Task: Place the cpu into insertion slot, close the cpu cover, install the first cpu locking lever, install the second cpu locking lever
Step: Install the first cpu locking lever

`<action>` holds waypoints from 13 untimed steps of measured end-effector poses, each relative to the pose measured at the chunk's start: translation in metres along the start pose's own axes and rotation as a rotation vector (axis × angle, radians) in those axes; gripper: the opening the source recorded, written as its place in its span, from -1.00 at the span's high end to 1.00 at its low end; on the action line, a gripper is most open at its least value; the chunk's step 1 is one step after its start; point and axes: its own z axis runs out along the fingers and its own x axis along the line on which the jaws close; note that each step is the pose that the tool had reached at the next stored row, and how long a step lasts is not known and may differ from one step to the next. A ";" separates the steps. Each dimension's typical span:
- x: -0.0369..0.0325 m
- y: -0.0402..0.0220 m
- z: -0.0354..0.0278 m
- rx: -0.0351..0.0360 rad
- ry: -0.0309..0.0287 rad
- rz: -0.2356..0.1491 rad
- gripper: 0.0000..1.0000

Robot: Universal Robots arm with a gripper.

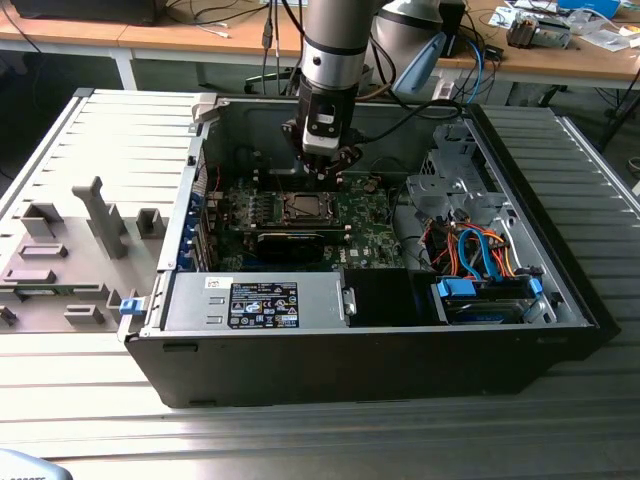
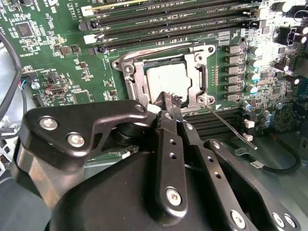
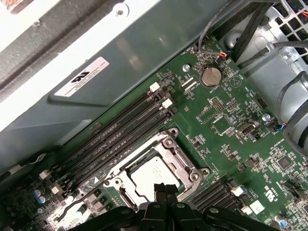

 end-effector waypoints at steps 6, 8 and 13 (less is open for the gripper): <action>0.0000 0.0000 0.0000 0.0002 -0.0003 -0.006 0.79; 0.0000 0.0000 0.0000 0.0003 -0.0004 -0.008 0.79; 0.0000 0.0000 0.0000 0.0004 -0.0006 -0.015 0.79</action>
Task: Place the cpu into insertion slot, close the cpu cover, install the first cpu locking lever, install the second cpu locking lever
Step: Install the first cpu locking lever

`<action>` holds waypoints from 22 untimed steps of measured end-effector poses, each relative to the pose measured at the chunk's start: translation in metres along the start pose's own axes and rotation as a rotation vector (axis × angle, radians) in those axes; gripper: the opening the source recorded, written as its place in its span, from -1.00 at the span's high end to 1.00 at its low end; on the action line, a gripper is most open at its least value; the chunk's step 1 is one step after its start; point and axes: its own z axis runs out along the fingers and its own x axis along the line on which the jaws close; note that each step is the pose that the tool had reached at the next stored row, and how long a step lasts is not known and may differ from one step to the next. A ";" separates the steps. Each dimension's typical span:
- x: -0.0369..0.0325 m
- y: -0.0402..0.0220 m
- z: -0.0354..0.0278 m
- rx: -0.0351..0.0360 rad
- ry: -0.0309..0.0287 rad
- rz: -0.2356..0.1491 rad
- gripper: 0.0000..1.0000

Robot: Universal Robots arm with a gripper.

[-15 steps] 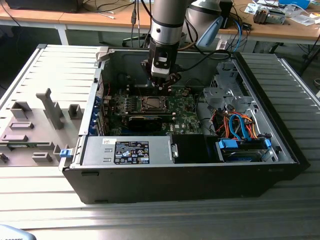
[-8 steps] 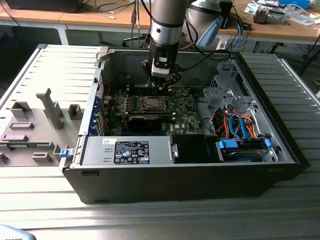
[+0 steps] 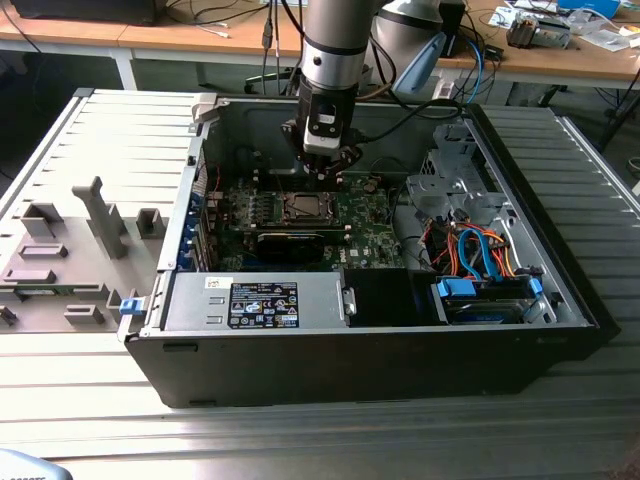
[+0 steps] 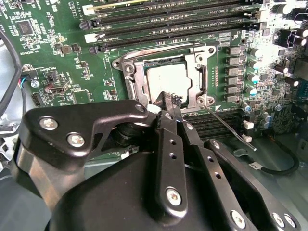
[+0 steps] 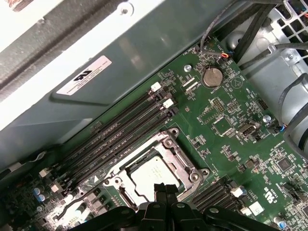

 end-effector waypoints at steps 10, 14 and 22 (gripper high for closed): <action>0.0000 0.0000 0.0001 0.0000 -0.0008 -0.029 0.79; 0.0000 0.0000 0.0000 -0.0080 0.0047 -0.053 0.79; 0.0000 0.0000 0.0000 -0.0076 0.0041 -0.069 0.79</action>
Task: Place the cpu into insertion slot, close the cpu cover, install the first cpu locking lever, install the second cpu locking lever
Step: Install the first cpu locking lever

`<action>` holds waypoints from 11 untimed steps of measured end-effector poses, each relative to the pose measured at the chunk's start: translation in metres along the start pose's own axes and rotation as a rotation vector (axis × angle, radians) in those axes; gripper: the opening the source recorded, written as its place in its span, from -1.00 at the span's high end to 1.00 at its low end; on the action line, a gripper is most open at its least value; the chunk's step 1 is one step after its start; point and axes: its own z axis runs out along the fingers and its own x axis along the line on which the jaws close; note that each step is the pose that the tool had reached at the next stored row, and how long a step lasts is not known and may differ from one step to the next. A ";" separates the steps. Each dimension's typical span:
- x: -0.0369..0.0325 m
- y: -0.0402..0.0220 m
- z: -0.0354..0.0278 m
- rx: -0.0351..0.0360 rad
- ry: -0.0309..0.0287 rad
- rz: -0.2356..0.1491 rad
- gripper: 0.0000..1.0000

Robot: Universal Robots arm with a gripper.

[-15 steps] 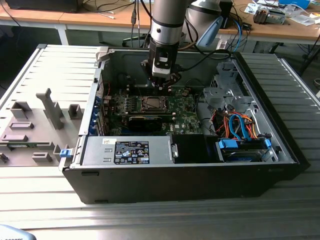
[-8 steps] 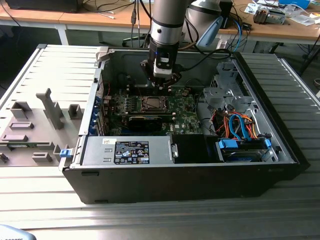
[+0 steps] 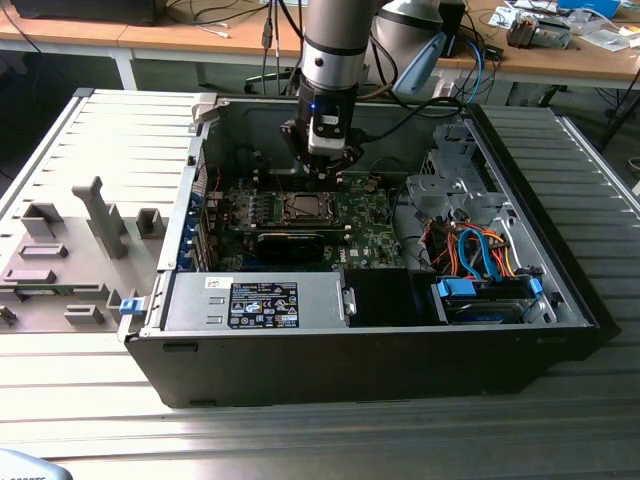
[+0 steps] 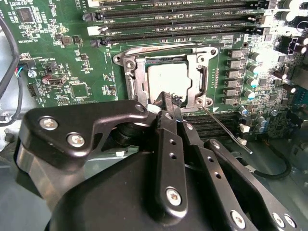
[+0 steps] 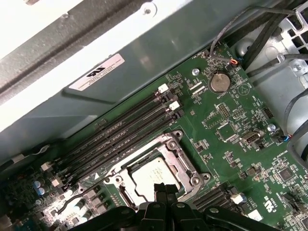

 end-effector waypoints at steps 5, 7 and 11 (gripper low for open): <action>0.0000 0.0000 0.0000 0.0004 -0.0004 -0.012 0.79; 0.0000 0.0000 0.0000 0.0005 -0.0005 -0.015 0.79; 0.0000 0.0000 0.0000 0.0007 -0.0007 -0.022 0.79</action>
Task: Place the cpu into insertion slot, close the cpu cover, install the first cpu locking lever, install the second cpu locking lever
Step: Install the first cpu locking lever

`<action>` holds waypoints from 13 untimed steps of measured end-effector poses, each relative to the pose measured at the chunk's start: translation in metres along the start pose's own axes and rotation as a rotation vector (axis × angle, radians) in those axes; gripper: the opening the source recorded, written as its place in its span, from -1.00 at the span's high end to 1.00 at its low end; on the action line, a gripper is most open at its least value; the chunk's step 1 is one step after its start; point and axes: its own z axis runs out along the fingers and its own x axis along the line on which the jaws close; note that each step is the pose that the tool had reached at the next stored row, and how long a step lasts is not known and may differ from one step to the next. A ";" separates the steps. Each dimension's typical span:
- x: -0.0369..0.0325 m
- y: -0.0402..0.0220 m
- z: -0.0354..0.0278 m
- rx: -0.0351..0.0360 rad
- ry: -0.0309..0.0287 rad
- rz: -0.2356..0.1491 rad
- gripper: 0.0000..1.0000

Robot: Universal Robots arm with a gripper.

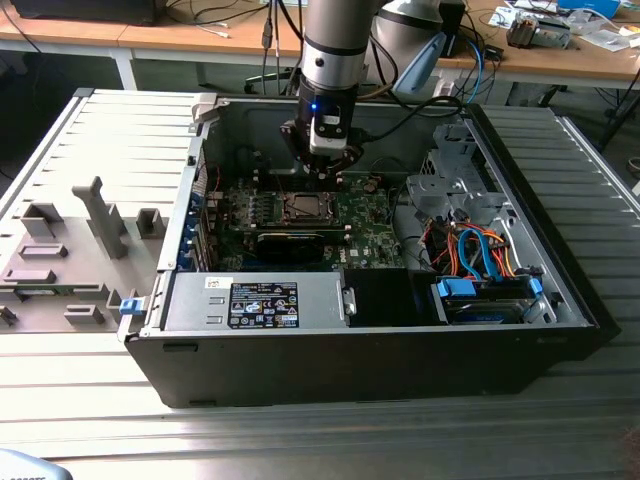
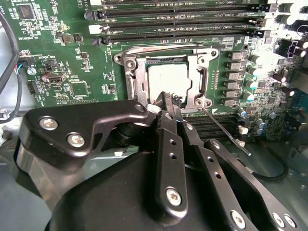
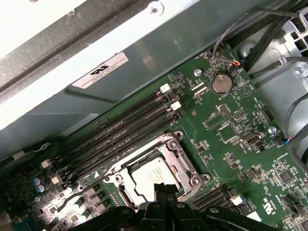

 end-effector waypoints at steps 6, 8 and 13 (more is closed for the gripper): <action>0.0000 0.0000 0.0000 0.0004 -0.0004 -0.011 0.79; 0.0000 0.0000 0.0000 0.0006 -0.0005 -0.016 0.79; 0.0000 0.0000 0.0000 0.0009 -0.0009 -0.025 0.79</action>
